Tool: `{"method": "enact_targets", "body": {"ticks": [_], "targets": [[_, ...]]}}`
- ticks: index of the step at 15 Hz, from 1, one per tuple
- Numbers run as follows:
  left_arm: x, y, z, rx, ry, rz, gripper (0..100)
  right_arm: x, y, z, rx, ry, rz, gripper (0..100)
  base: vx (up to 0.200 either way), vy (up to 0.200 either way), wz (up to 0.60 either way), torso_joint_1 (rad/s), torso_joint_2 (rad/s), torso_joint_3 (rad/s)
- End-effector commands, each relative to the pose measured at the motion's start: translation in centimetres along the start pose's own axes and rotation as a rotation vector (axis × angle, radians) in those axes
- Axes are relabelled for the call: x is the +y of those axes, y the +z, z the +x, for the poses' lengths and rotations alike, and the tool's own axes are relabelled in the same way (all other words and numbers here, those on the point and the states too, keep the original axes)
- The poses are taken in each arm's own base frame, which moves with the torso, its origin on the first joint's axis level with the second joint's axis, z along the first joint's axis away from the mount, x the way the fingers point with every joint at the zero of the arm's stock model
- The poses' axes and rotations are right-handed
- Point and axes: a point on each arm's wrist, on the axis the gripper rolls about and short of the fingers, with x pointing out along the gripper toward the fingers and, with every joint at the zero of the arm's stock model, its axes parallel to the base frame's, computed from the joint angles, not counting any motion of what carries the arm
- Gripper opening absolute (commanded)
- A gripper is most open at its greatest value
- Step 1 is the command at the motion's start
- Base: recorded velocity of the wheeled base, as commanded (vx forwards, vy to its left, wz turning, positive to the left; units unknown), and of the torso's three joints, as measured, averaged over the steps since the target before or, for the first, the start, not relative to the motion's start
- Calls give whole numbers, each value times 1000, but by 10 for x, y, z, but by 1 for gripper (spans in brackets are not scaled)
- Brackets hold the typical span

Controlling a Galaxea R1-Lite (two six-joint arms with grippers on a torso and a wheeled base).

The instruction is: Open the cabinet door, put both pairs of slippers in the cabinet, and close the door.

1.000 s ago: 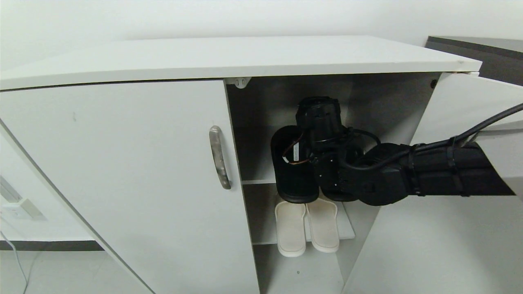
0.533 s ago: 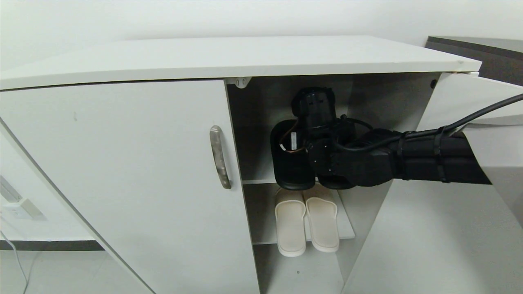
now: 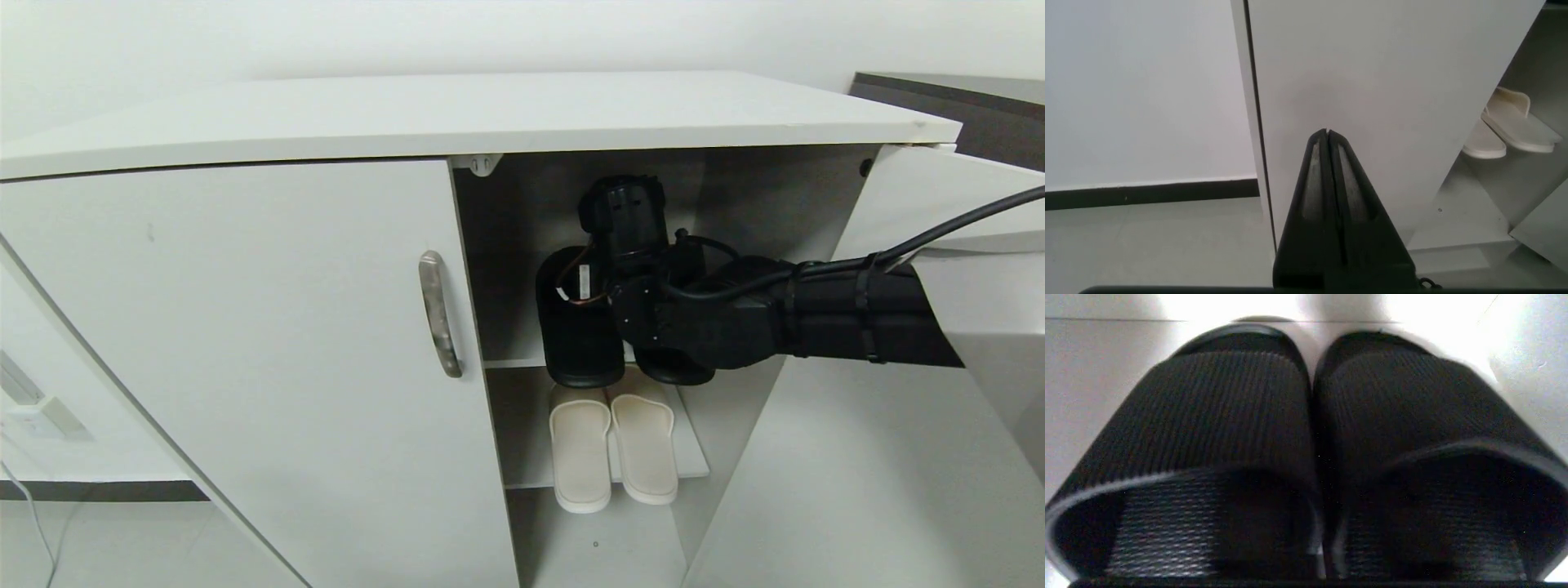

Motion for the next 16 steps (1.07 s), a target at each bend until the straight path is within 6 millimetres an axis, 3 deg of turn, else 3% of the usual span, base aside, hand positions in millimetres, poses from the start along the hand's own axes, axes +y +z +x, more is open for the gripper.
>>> {"method": "enact_targets", "body": {"ticks": [1, 9, 12, 16], "targets": [[0, 0, 0, 1, 0, 0, 0, 0, 0, -1, 2, 1, -2, 100, 0, 0, 0, 0, 0, 0], [0, 0, 0, 1, 0, 0, 0, -14, 1, -49, 26, 41, -28, 100, 0, 0, 0, 0, 0, 0], [0, 0, 0, 1, 0, 0, 0, -20, 2, -82, 30, 89, -41, 100, 0, 0, 0, 0, 0, 0], [0, 0, 0, 1, 0, 0, 0, -35, -15, -144, 24, 223, -61, 100, 0, 0, 0, 0, 0, 0]]}}
